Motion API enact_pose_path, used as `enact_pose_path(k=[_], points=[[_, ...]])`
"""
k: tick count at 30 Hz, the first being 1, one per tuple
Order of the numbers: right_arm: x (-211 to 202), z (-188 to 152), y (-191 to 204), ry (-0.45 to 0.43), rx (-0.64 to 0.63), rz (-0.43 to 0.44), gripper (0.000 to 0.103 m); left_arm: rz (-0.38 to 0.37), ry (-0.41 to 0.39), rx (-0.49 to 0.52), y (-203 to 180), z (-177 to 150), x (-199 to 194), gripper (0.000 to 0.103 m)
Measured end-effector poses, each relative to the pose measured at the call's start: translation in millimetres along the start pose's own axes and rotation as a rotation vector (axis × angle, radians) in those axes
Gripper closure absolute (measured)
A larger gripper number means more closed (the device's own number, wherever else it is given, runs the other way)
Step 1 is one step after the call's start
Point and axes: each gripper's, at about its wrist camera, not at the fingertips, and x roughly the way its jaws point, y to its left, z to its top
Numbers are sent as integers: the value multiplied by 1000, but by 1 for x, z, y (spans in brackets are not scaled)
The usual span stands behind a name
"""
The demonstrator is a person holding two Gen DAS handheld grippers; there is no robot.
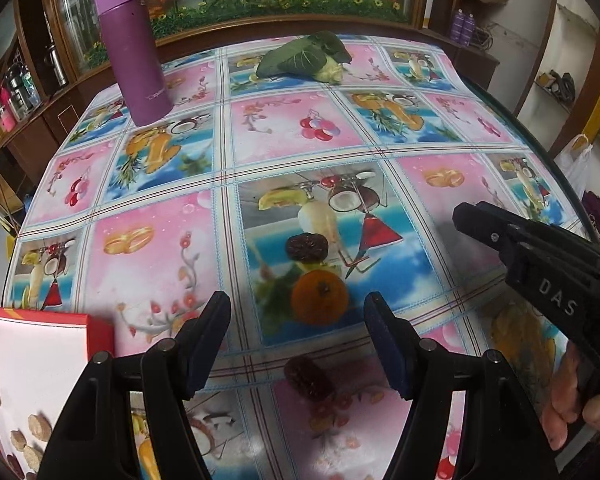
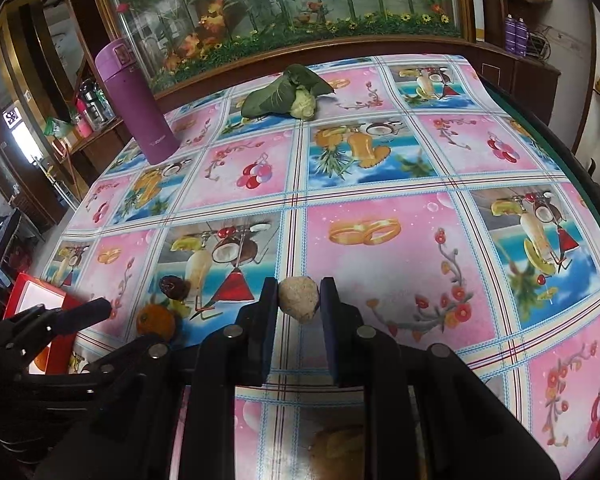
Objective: Organize fruits
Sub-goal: 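Grasp a mandarin with the left tool while the right tool grasps a beige cube, then carry the mandarin and cube over the tray and open both tools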
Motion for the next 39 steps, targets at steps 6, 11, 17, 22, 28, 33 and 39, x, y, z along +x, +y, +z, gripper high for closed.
enact_pose_path(k=[6, 11, 17, 22, 28, 33, 39], points=[[3, -1, 1, 14, -1, 2, 80, -45, 12, -18, 2, 0, 10, 64], [4, -2, 2, 19, -1, -4, 80, -58, 2, 4, -2, -1, 9, 73], [1, -3, 3, 0, -5, 8, 80, -36, -43, -29, 13, -3, -10, 73], [-7, -8, 14, -34, -18, 36, 80, -23, -101, -57, 28, -12, -37, 73], [-20, -19, 39, -84, -37, 82, 80, -40, -129, -90, 41, -34, -59, 73], [-28, -29, 62, -107, -41, 138, 80, -39, -146, -119, 57, -49, -73, 73], [-24, -34, 112, -72, -76, 233, 80, 7, -176, -169, 98, -61, -94, 73]])
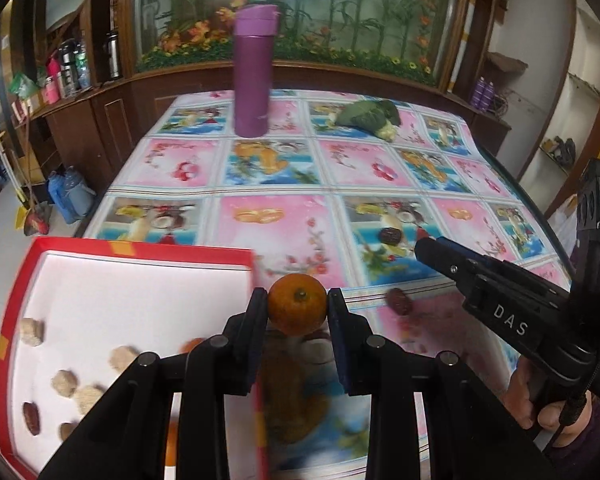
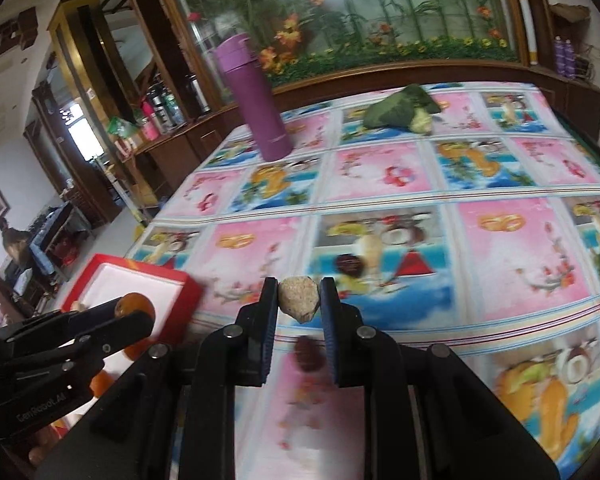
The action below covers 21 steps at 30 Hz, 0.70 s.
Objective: Organize fruits
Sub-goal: 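Carry the mandarin and cube over the tray and open both tools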
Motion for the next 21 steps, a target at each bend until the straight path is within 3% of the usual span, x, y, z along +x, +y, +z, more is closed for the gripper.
enact_pose_path(k=[6, 11, 21], points=[[27, 13, 75, 72, -110, 87, 80, 109, -25, -62, 63, 3, -15, 73], [55, 16, 138, 145, -212, 123, 80, 183, 15, -122, 113, 3, -9, 73], [109, -1, 185, 278, -259, 114, 79, 230, 80, -185, 157, -9, 11, 73]])
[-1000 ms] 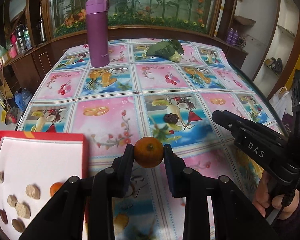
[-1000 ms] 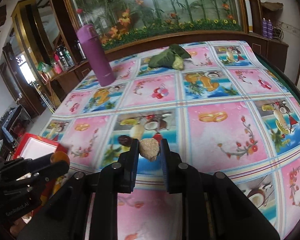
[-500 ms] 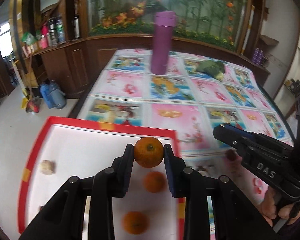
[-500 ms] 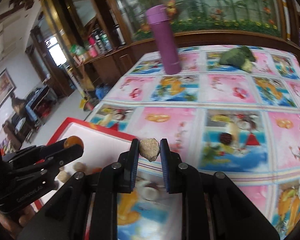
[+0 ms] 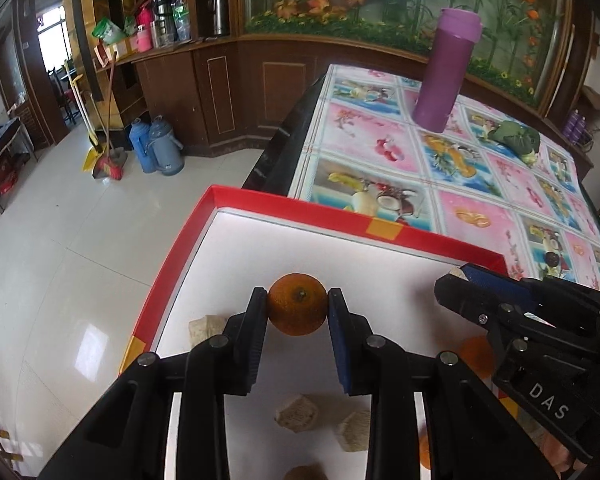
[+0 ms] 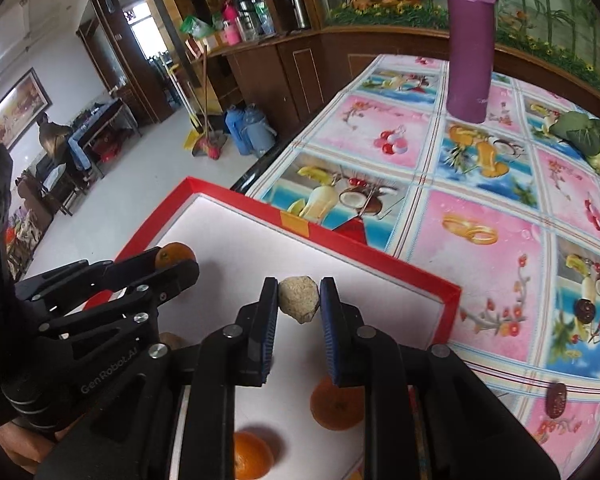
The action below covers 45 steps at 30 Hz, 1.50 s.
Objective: Organize fruits
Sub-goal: 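Carry the mandarin and cube over the tray and open both tools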
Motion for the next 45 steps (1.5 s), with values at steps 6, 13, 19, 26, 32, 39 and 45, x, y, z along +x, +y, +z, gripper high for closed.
enact_pose_path(k=[6, 13, 19, 26, 32, 39, 45], points=[[22, 0, -1, 79, 39, -34, 79, 4, 45, -10, 12, -2, 12, 73], [30, -3, -5, 113, 59, -47, 79, 8, 67, -6, 15, -3, 15, 72], [31, -3, -5, 118, 44, -23, 71, 16, 72, 18, 11, -5, 13, 60], [5, -3, -26, 54, 110, 102, 55, 20, 50, -8, 17, -8, -4, 46], [-44, -5, -59, -75, 151, 48, 55, 29, 11, -9, 13, -11, -25, 46], [-94, -27, -118, -155, 215, -65, 54, -31, -31, 84, -37, -15, -46, 42], [-136, -55, -194, -207, 319, -181, 54, -146, -45, 238, -116, -26, -56, 42]])
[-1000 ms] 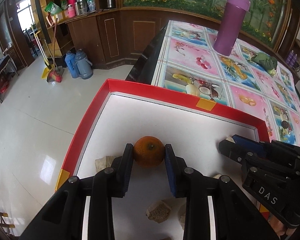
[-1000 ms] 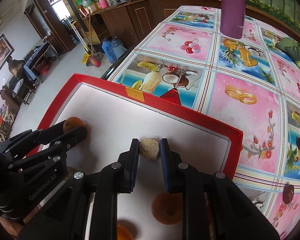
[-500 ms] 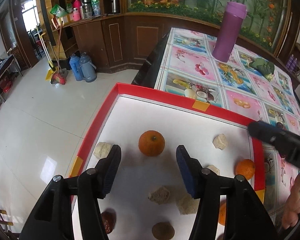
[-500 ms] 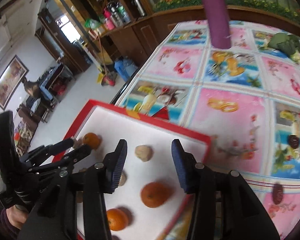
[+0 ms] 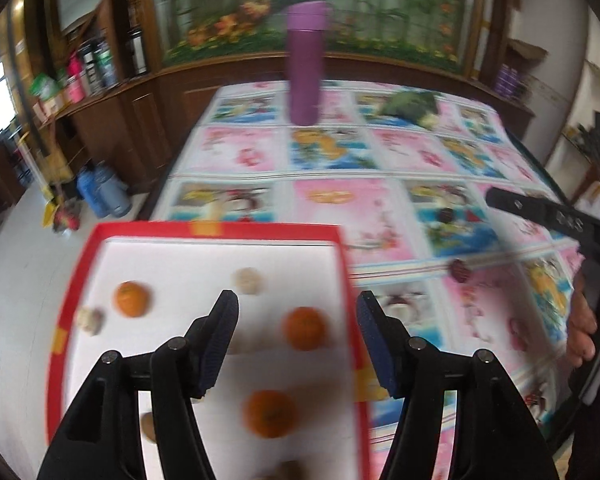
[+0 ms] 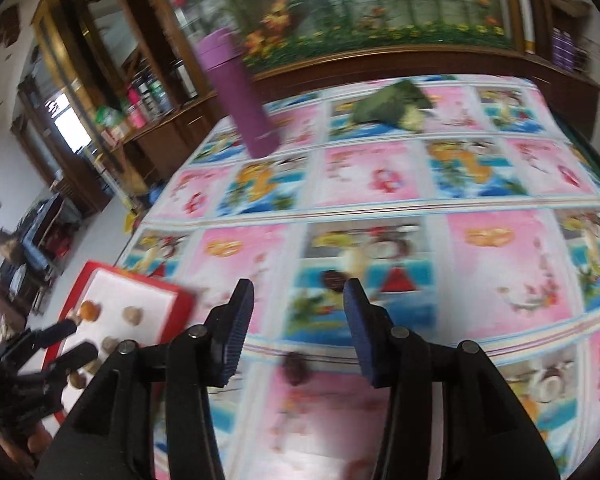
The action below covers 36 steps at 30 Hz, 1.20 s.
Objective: Organize fruits
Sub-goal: 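Carry the mandarin and cube over the tray and open both tools, then grasp a red date with the left tool while the right tool reaches toward another date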
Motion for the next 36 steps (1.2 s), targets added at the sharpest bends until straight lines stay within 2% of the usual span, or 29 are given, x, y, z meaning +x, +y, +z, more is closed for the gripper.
enact_pose_path(k=[2, 5, 10, 17, 19, 21, 23, 26, 32, 36], points=[[-6, 1, -30, -36, 53, -45, 54, -25, 2, 40, -26, 3, 5, 42], [-5, -2, -54, -61, 83, -99, 54, -57, 1, 88, -60, 5, 12, 42], [9, -13, -85, -34, 154, -108, 54, -78, 30, 124, -101, 4, 33, 42], [5, -10, -90, -50, 161, -115, 54, -88, 61, 95, -129, 6, 63, 42], [4, -10, -87, -50, 154, -95, 54, -82, 62, 84, -131, 6, 69, 42], [5, -9, -85, -46, 143, -80, 54, -84, 64, 67, -129, 7, 77, 49], [8, -8, -83, -37, 135, -57, 54, -85, 89, 68, -128, 6, 86, 71], [17, -6, -76, -14, 97, -19, 54, -105, 88, 88, -127, 3, 88, 82], [41, -7, -47, 44, -38, 9, 54, -143, 91, 51, -110, 0, 83, 82], [53, -9, -32, 65, -102, -11, 54, -168, 79, 32, -99, 0, 74, 82]])
